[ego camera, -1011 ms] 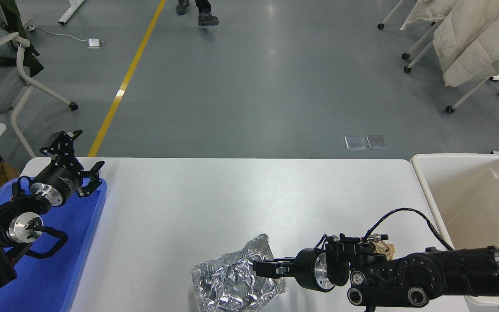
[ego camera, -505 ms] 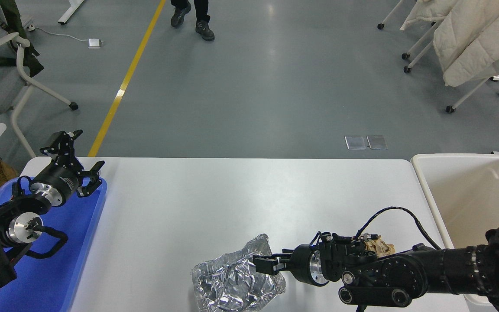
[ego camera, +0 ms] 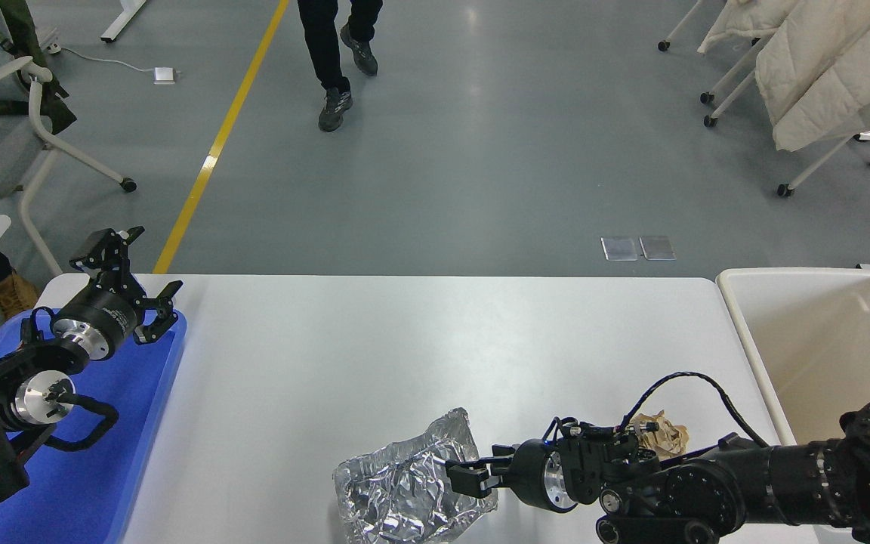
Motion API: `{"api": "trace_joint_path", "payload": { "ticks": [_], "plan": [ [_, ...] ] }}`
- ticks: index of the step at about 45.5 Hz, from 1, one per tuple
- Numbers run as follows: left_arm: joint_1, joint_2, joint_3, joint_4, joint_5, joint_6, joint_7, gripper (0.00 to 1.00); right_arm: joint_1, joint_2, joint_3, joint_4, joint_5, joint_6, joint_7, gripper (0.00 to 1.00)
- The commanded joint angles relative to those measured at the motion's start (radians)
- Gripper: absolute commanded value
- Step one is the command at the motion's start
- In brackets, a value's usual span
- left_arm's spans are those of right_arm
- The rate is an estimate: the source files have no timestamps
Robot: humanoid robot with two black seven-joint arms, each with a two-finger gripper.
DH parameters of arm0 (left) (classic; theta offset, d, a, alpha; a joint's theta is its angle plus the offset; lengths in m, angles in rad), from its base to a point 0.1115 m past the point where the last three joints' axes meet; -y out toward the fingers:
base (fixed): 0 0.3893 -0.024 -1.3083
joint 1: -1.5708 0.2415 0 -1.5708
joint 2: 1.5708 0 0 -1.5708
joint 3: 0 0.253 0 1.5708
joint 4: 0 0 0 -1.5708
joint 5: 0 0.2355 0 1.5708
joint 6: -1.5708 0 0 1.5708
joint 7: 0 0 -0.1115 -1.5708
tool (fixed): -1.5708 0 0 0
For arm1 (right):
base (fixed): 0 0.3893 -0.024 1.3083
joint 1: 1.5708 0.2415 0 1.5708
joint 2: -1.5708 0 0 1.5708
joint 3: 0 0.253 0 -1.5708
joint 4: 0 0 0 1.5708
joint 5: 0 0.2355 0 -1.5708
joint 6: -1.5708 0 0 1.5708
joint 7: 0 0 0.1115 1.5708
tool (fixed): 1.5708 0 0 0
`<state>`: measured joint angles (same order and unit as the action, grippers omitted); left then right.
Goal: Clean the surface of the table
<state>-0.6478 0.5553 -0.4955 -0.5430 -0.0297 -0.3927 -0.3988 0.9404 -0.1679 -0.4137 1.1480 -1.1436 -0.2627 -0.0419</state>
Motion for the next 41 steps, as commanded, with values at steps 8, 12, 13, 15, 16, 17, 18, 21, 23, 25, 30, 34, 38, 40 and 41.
{"api": "trace_joint_path", "payload": {
  "ticks": [8,12,13,15,16,17,18,21,23,25,30,34,38,40,41],
  "plan": [
    [0.0,0.0,0.0,0.0,0.001,0.0,0.0,1.0,0.001,0.008,-0.005,-0.011,-0.011,-0.001,0.0,0.58],
    [0.0,0.0,0.0,0.0,0.001,0.0,0.0,1.0,0.001,0.011,-0.005,-0.016,-0.011,0.0,0.0,0.42],
    [-0.001,0.0,0.0,0.0,0.001,0.0,0.0,1.0,0.003,0.013,-0.007,-0.016,-0.011,0.002,0.0,0.39],
    [-0.001,0.0,0.0,0.0,0.001,0.0,0.0,1.0,0.006,0.013,-0.014,-0.016,-0.011,0.002,-0.001,0.34],
    [0.0,0.0,0.0,0.0,-0.001,0.0,0.0,1.0,0.008,0.013,-0.02,-0.016,-0.011,0.0,-0.001,0.31],
    [0.0,0.0,0.0,0.0,0.001,0.0,0.0,1.0,0.009,0.013,-0.025,-0.016,-0.011,0.002,-0.001,0.28],
    [0.0,0.0,0.0,0.0,0.001,0.0,0.0,1.0,0.011,0.013,-0.028,-0.016,-0.011,0.002,-0.001,0.23],
    [-0.001,0.0,0.0,0.0,0.001,0.0,0.0,1.0,0.012,0.013,-0.031,-0.014,-0.011,0.002,-0.001,0.08],
    [0.0,0.0,0.0,0.0,0.001,0.0,0.0,1.0,0.014,0.013,-0.031,-0.013,-0.01,0.003,-0.001,0.0],
    [0.0,0.0,0.0,0.0,0.001,0.0,0.0,1.0,0.017,0.013,-0.031,-0.011,-0.008,0.007,-0.001,0.0],
    [0.0,0.0,0.0,0.0,0.001,0.0,0.0,1.0,0.024,0.011,-0.03,-0.007,-0.004,0.014,-0.003,0.0],
    [-0.001,0.0,0.0,0.0,0.001,0.0,0.0,1.0,0.028,0.01,-0.03,-0.005,-0.001,0.014,-0.003,0.0],
    [0.0,0.0,0.0,0.0,0.001,0.0,0.0,1.0,0.029,0.005,-0.028,-0.002,0.004,0.016,-0.003,0.0],
    [-0.001,0.0,0.0,0.0,0.001,0.0,0.0,1.0,0.029,0.004,-0.027,-0.001,0.005,0.016,-0.003,0.0],
    [0.0,0.0,0.0,0.0,0.001,0.0,0.0,1.0,0.031,0.002,-0.027,0.002,0.007,0.014,-0.003,0.0]
  ]
}}
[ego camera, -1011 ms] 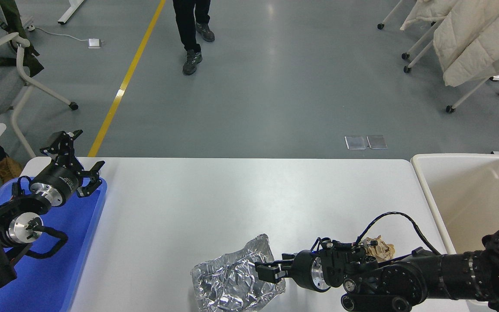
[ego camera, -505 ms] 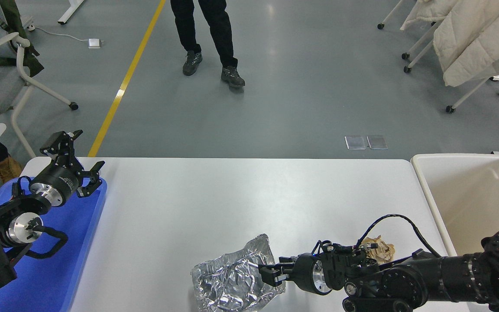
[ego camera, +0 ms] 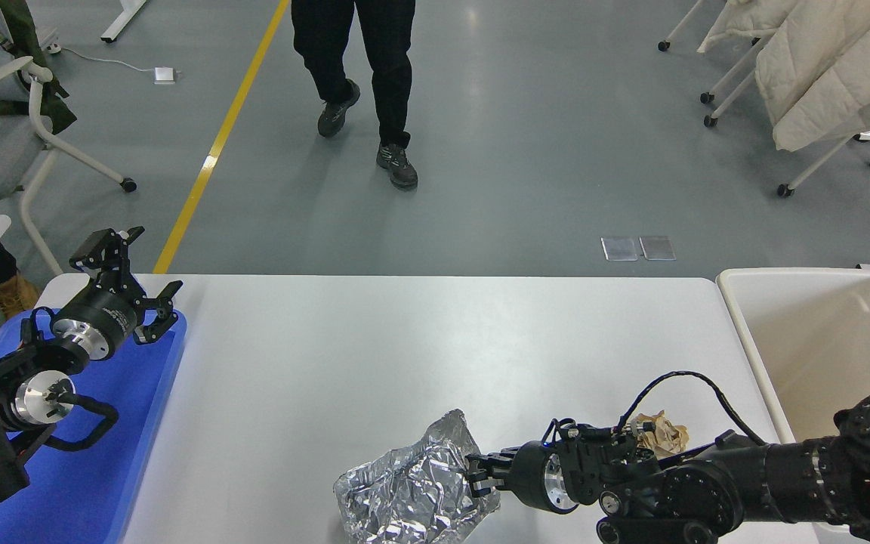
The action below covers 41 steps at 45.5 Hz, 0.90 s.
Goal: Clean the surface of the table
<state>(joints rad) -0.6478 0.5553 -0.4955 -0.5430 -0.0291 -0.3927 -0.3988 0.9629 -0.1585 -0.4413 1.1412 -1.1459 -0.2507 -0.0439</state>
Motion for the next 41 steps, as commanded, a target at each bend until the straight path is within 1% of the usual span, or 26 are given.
{"api": "trace_joint_path", "payload": {
  "ticks": [1,14,33,41],
  "plan": [
    [-0.001,0.0,0.0,0.0,0.0,0.0,0.0,1.0,0.011,-0.01,0.003,0.014,0.009,0.002,-0.001,0.0],
    [0.0,0.0,0.0,0.0,-0.002,0.0,0.0,1.0,0.083,-0.113,0.019,0.13,0.061,0.004,0.001,0.0],
    [0.0,0.0,0.0,0.0,-0.002,0.0,0.0,1.0,0.249,-0.417,0.018,0.419,0.135,0.056,0.001,0.0],
    [-0.001,0.0,0.0,0.0,0.0,0.0,0.0,1.0,0.353,-0.538,0.012,0.535,0.201,0.131,0.001,0.0]
  ]
}}
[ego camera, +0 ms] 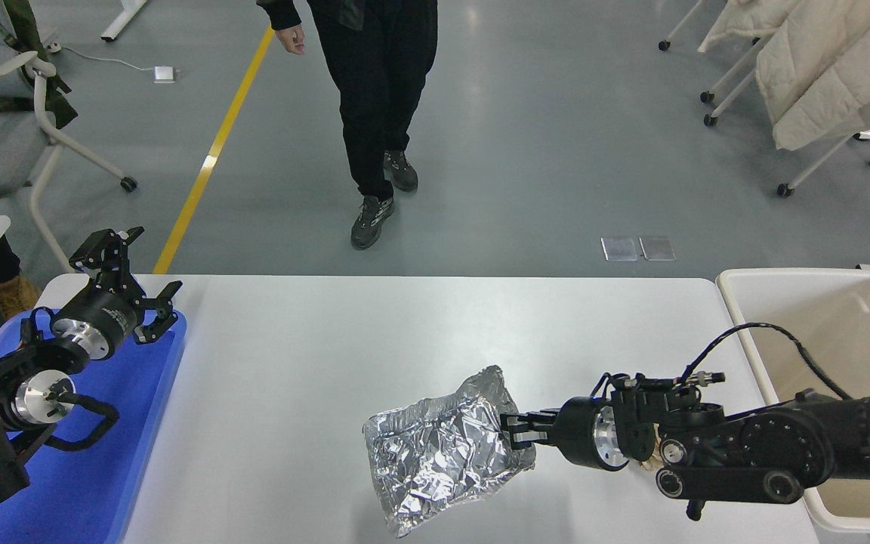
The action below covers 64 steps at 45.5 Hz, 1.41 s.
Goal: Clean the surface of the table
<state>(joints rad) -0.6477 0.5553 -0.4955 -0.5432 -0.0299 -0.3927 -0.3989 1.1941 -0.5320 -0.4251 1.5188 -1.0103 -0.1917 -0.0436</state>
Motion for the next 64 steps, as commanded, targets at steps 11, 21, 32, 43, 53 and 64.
{"api": "trace_joint_path", "payload": {
  "ticks": [11,21,32,43,53,64],
  "plan": [
    [0.0,0.0,0.0,0.0,0.001,0.0,0.0,1.0,0.3,-0.296,-0.018,0.227,0.16,0.233,0.002,0.0],
    [0.0,0.0,0.0,0.0,0.001,0.0,0.0,1.0,0.415,-0.378,-0.02,0.227,0.228,0.35,0.002,0.0],
    [0.0,0.0,0.0,0.0,0.001,0.0,0.0,1.0,0.493,-0.491,-0.026,0.227,0.242,0.408,0.002,0.0],
    [0.0,0.0,0.0,0.0,0.001,0.0,0.0,1.0,0.541,-0.576,-0.024,0.227,0.242,0.483,0.002,0.0],
    [0.0,0.0,0.0,0.0,0.001,0.0,0.0,1.0,0.521,-0.565,-0.027,0.189,0.24,0.48,-0.001,0.0],
    [0.0,0.0,0.0,0.0,0.001,0.0,0.0,1.0,0.492,-0.589,-0.029,0.038,0.243,0.48,-0.002,0.0]
  ]
}}
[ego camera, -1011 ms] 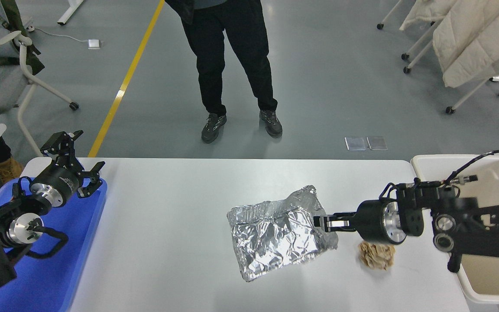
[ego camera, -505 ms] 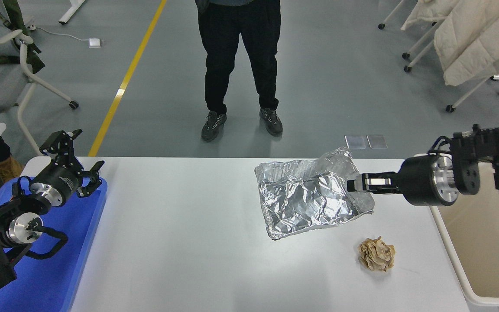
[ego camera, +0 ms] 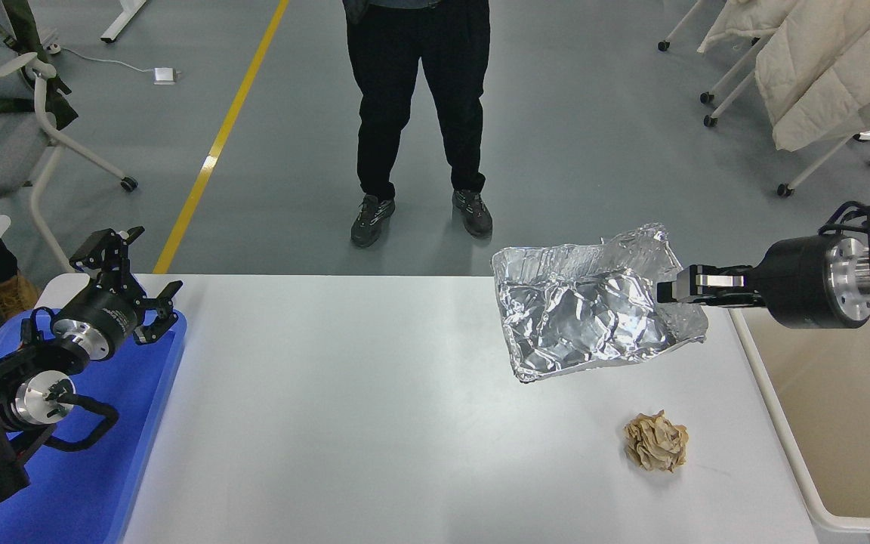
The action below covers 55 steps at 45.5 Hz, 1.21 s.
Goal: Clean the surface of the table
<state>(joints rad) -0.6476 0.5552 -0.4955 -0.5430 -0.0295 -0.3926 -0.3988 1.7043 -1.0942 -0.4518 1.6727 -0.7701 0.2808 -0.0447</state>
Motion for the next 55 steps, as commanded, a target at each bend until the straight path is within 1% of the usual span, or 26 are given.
{"api": "trace_joint_path", "payload": {
  "ticks": [1,7,10,14,18,25,35,46,55],
  "plan": [
    [0.0,0.0,0.0,0.0,0.0,0.0,0.0,1.0,-0.025,-0.032,-0.002,-0.129,0.003,0.008,-0.001,0.0],
    [0.0,0.0,0.0,0.0,-0.001,0.0,0.0,1.0,-0.095,-0.049,0.013,-0.18,0.003,-0.008,-0.001,0.0],
    [0.0,0.0,0.0,0.0,-0.001,0.0,0.0,1.0,-0.139,-0.05,0.015,-0.217,0.008,-0.037,-0.003,0.0],
    [0.0,0.0,0.0,0.0,0.0,0.0,0.0,1.0,-0.198,-0.047,0.015,-0.29,0.044,-0.089,-0.004,0.0],
    [0.0,0.0,0.0,0.0,0.0,0.0,0.0,1.0,-0.255,-0.03,0.016,-0.381,0.101,-0.109,-0.004,0.0],
    [0.0,0.0,0.0,0.0,0.0,0.0,0.0,1.0,-0.368,0.028,0.047,-0.505,0.213,-0.17,-0.004,0.0],
    [0.0,0.0,0.0,0.0,-0.001,0.0,0.0,1.0,-0.534,0.097,0.136,-0.66,0.256,-0.259,-0.004,0.0],
    [0.0,0.0,0.0,0.0,0.0,0.0,0.0,1.0,-0.678,0.18,0.183,-0.801,0.331,-0.338,-0.004,0.0],
    [0.0,0.0,0.0,0.0,0.0,0.0,0.0,1.0,-0.776,0.276,0.229,-1.004,0.396,-0.39,-0.006,0.0]
  ]
}}
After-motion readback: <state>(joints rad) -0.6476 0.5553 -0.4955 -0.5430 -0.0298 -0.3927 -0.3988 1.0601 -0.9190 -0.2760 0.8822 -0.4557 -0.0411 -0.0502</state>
